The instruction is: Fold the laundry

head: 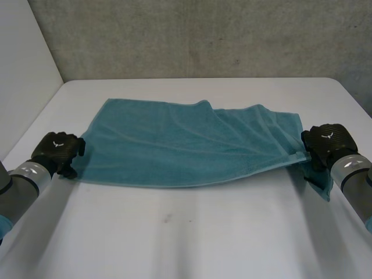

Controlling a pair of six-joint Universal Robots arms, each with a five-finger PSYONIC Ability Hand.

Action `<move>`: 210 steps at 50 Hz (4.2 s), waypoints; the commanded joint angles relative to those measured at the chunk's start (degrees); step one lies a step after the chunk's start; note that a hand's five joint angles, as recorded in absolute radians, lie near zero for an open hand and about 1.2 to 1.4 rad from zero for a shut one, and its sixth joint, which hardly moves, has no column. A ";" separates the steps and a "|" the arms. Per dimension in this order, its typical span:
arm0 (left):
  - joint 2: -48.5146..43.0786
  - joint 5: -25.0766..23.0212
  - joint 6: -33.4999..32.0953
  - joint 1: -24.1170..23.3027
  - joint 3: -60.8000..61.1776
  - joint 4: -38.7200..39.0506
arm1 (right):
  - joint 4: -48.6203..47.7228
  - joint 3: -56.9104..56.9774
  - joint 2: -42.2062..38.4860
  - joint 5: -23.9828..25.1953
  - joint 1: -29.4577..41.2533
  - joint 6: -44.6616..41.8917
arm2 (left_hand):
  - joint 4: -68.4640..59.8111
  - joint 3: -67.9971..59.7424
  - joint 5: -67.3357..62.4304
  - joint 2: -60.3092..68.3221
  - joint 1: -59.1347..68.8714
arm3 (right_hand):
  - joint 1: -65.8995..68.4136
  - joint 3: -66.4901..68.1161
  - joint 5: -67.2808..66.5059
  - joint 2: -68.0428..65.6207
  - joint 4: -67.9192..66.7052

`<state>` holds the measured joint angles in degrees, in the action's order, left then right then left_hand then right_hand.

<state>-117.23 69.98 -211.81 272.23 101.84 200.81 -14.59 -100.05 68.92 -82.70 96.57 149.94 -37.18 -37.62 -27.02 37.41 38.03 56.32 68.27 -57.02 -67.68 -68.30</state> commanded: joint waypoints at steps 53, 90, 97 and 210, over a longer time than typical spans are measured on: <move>-8.63 0.34 0.25 -1.80 -8.33 0.72 | 0.00 0.73 -1.86 -0.62 -0.16 -0.53 | -42.82 -42.38 -42.98 42.59 41.97 | 23.68 11.73 -12.98 -12.32 -11.69; 15.54 1.57 0.43 3.21 7.40 -5.08 | 16.96 -6.13 5.17 12.39 -17.73 12.92 | -42.82 -42.38 -42.98 42.59 41.97 | -10.74 -22.69 21.44 22.10 22.73; 15.54 1.66 0.43 3.39 7.40 -5.25 | 14.85 -8.23 5.87 13.09 -19.22 11.96 | -42.82 -42.38 -42.98 42.59 41.97 | 23.68 11.73 -12.98 -12.32 -11.69; 0.42 -18.21 -16.99 1.81 0.20 3.54 | 23.64 11.45 -4.06 3.87 -6.22 -1.14 | -42.82 -42.38 -42.98 42.59 41.97 | 23.68 11.73 -12.98 -12.32 -11.69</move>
<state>-118.53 51.24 -233.02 274.80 102.62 204.78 8.81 -88.79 63.86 -78.30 90.43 148.80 -67.93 -67.76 -55.24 68.10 61.22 55.91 67.97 -57.02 -67.74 -68.32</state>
